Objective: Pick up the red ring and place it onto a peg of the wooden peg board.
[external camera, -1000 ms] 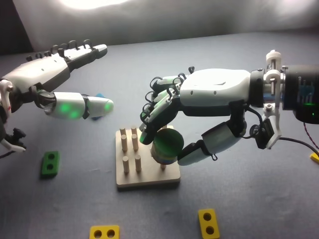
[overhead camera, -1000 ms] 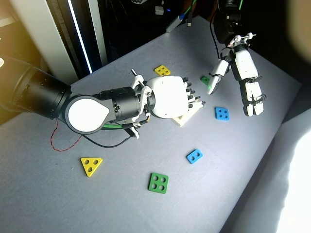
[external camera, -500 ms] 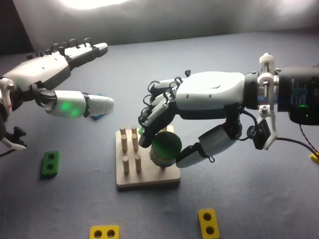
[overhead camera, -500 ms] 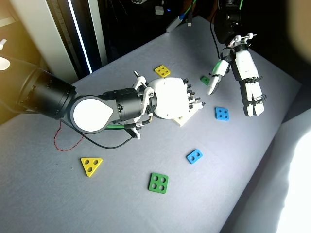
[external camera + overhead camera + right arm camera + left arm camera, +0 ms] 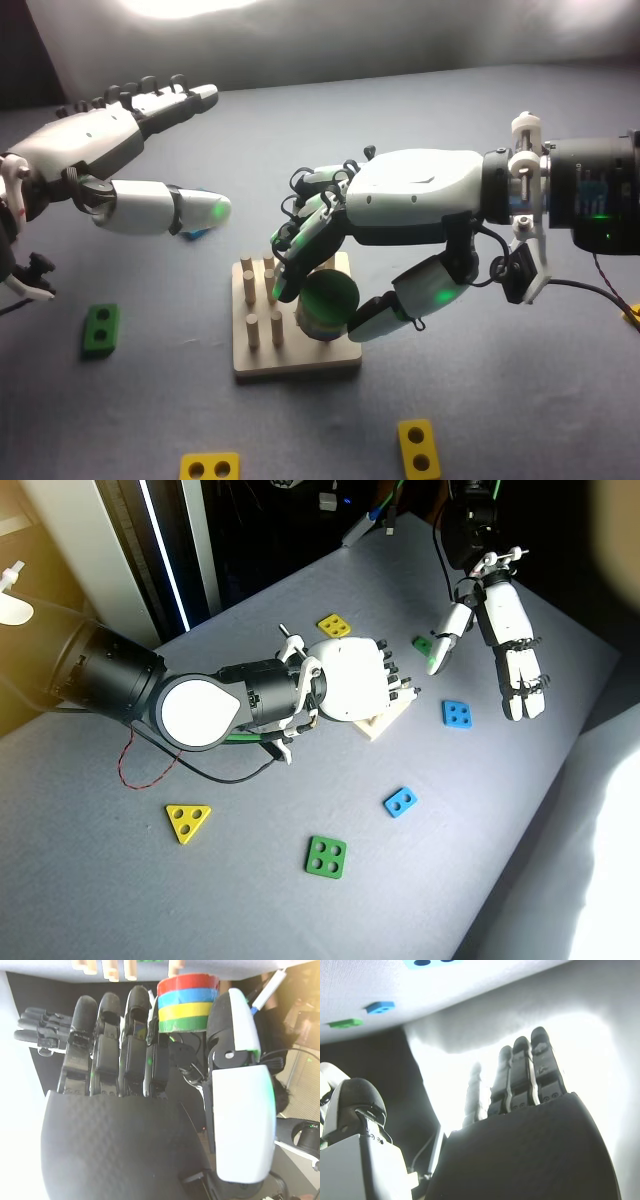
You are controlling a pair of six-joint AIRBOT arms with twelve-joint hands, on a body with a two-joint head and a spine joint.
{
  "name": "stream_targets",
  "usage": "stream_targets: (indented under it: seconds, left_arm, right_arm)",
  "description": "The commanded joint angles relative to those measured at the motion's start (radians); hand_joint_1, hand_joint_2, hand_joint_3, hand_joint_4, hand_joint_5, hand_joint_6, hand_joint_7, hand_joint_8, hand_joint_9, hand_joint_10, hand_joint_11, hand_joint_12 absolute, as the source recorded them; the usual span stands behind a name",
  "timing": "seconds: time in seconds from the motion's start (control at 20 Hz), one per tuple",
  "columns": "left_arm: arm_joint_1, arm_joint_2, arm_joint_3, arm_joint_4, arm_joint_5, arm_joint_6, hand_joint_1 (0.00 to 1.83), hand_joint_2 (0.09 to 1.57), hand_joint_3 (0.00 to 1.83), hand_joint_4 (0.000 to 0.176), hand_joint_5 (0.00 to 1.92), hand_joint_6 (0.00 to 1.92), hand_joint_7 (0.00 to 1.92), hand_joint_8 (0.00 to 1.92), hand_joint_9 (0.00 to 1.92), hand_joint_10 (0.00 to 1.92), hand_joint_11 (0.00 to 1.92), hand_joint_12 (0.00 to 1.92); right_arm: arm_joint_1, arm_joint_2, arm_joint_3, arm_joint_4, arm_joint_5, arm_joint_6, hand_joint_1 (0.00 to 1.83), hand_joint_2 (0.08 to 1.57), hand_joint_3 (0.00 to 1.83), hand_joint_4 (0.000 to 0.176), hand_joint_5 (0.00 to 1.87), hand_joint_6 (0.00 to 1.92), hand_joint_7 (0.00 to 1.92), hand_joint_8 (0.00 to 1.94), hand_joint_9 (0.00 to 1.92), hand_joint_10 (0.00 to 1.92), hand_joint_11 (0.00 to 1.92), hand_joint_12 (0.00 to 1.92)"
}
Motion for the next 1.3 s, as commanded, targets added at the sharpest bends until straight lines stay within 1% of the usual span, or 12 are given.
stream_targets:
  seconds: [0.0,0.05,0.15,0.2,0.55,0.65,0.7,0.95,1.15,1.25]
  left_arm:
    - [-0.013,-0.001,0.006,-0.001,-0.114,-0.005,0.46,1.02,0.0,0.176,0.06,0.0,0.0,0.0,0.0,0.0,0.0,0.0]
    - [-0.014,-0.001,0.006,-0.001,-0.114,-0.005,0.45,1.01,0.0,0.176,0.06,0.0,0.0,0.0,0.0,0.0,0.0,0.0]
    - [-0.015,-0.001,0.006,0.0,-0.114,-0.005,0.48,1.02,0.0,0.176,0.07,0.0,0.0,0.0,0.0,0.0,0.0,0.0]
    - [-0.015,-0.001,0.005,0.0,-0.114,-0.005,0.47,1.02,0.0,0.176,0.07,0.0,0.0,0.0,0.0,0.0,0.0,0.0]
    - [-0.016,-0.001,0.006,0.0,-0.114,-0.005,0.47,1.02,0.0,0.176,0.07,0.0,0.0,0.0,0.0,0.0,0.0,0.0]
    - [-0.017,-0.001,0.006,0.0,-0.114,-0.005,0.46,1.01,0.0,0.176,0.07,0.0,0.0,0.0,0.0,0.0,0.0,0.0]
    - [-0.017,-0.001,0.006,0.0,-0.114,-0.005,0.46,1.01,0.0,0.176,0.07,0.0,0.0,0.0,0.0,0.0,0.0,0.0]
    - [-0.018,-0.001,0.006,0.0,-0.114,-0.005,0.47,1.01,0.0,0.176,0.07,0.0,0.0,0.0,0.0,0.0,0.0,0.0]
    - [-0.018,-0.001,0.006,0.001,-0.114,-0.005,0.47,1.0,0.0,0.176,0.07,0.0,0.0,0.0,0.0,0.0,0.0,0.0]
    - [-0.018,-0.001,0.006,0.001,-0.114,-0.005,0.47,1.0,0.0,0.176,0.07,0.0,0.0,0.0,0.0,0.0,0.0,0.0]
  right_arm:
    - [0.018,-0.006,0.001,0.05,0.069,0.009,1.14,1.13,0.0,0.0,0.95,1.03,0.68,0.0,0.42,0.11,0.0,1.24]
    - [0.018,-0.007,0.003,0.046,0.065,0.01,1.14,1.13,0.0,0.0,0.94,1.05,0.68,0.0,0.43,0.11,0.0,1.25]
    - [0.018,-0.01,0.005,0.039,0.059,0.012,1.13,1.14,0.0,0.0,0.93,1.06,0.67,0.0,0.42,0.09,0.0,1.22]
    - [0.017,-0.012,0.008,0.036,0.057,0.014,1.13,1.14,0.0,0.0,0.92,1.07,0.67,0.0,0.43,0.09,0.0,1.25]
    - [0.014,-0.021,0.017,0.024,0.053,0.027,1.12,1.14,0.0,0.0,0.93,1.06,0.67,0.0,0.44,0.09,0.0,1.27]
    - [0.014,-0.021,0.017,0.022,0.052,0.027,1.11,1.13,0.0,0.0,0.94,1.05,0.69,0.01,0.44,0.08,0.0,1.2]
    - [0.014,-0.021,0.017,0.022,0.05,0.027,1.12,1.13,0.0,0.0,0.94,1.05,0.69,0.01,0.45,0.08,0.0,1.25]
    - [0.013,-0.026,0.018,0.011,0.043,0.028,1.12,1.13,0.0,0.0,0.94,1.05,0.69,0.0,0.45,0.08,0.0,1.29]
    - [0.01,-0.032,0.02,0.0,0.043,0.038,1.13,1.13,0.0,0.0,0.95,1.04,0.69,0.0,0.45,0.09,0.0,1.32]
    - [0.009,-0.033,0.021,-0.007,0.042,0.042,1.14,1.13,0.0,0.0,0.96,1.02,0.69,0.0,0.44,0.09,0.0,1.3]
